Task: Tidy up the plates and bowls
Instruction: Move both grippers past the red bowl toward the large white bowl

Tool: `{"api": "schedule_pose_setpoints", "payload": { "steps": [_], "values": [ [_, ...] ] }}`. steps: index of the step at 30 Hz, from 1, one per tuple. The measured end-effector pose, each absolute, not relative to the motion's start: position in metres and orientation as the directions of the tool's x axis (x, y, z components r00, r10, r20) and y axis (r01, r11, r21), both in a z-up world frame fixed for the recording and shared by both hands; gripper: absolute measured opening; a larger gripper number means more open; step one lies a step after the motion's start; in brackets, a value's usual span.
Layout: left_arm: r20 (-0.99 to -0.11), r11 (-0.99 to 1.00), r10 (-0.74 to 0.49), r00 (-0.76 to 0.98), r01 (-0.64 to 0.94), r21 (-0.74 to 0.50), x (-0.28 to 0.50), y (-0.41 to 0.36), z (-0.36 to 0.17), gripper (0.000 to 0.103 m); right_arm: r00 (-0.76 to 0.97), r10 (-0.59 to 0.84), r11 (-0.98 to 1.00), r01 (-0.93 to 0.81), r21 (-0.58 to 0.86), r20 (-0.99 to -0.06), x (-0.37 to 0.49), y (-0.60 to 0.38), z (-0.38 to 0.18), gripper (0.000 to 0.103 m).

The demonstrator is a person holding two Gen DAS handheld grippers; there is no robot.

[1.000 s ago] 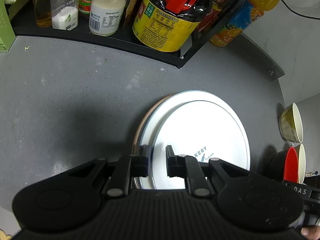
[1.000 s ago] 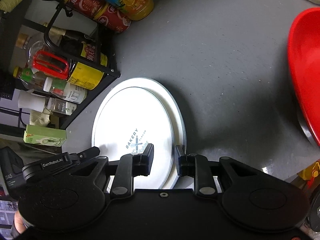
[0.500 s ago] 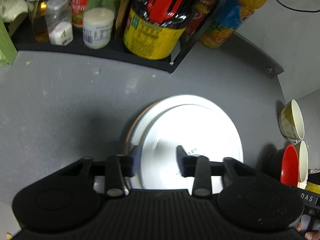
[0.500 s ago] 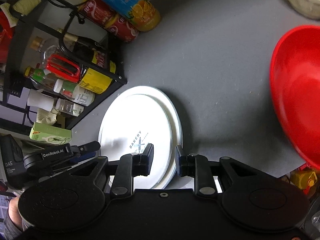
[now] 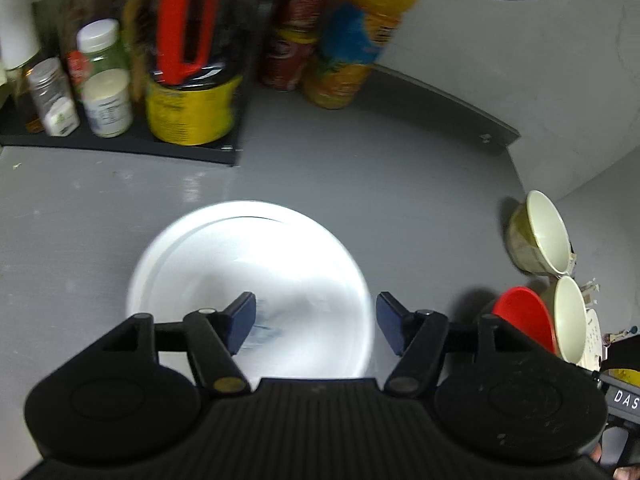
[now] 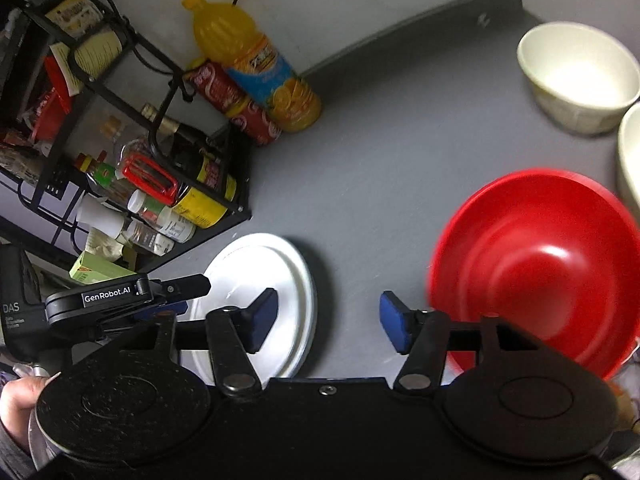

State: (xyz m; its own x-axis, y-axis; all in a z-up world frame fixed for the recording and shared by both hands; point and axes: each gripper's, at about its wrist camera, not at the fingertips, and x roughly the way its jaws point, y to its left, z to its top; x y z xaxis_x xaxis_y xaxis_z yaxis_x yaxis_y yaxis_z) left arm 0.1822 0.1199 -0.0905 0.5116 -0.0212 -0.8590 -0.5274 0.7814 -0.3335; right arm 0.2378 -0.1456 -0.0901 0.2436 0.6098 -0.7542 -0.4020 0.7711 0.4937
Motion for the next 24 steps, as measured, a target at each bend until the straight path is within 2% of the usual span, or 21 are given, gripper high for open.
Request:
{"api": "schedule_pose_setpoints", "payload": {
  "steps": [4, 6, 12, 24],
  "values": [
    [-0.845, 0.792, -0.010, 0.535, -0.512, -0.334, 0.196, 0.091, -0.079, 0.068, 0.276, 0.599, 0.781, -0.409, 0.472, -0.751, 0.248, -0.171, -0.081, 0.061],
    [-0.838, 0.800, -0.011, 0.546, -0.498, -0.335, 0.202, 0.077, -0.074, 0.070, 0.295, 0.596, 0.785, -0.409, 0.465, -0.747, 0.252, -0.185, -0.077, 0.069],
    [-0.827, 0.834, -0.026, 0.562, -0.444, -0.328, 0.226, 0.034, -0.062, 0.073, 0.361, 0.568, 0.814, -0.383, 0.438, -0.739, 0.264, -0.230, -0.068, 0.078],
    [-0.827, 0.887, -0.067, 0.559, -0.346, -0.306, 0.264, -0.043, -0.061, 0.073, 0.463, 0.500, 0.866, -0.289, 0.409, -0.731, 0.272, -0.316, -0.075, 0.080]
  ]
}}
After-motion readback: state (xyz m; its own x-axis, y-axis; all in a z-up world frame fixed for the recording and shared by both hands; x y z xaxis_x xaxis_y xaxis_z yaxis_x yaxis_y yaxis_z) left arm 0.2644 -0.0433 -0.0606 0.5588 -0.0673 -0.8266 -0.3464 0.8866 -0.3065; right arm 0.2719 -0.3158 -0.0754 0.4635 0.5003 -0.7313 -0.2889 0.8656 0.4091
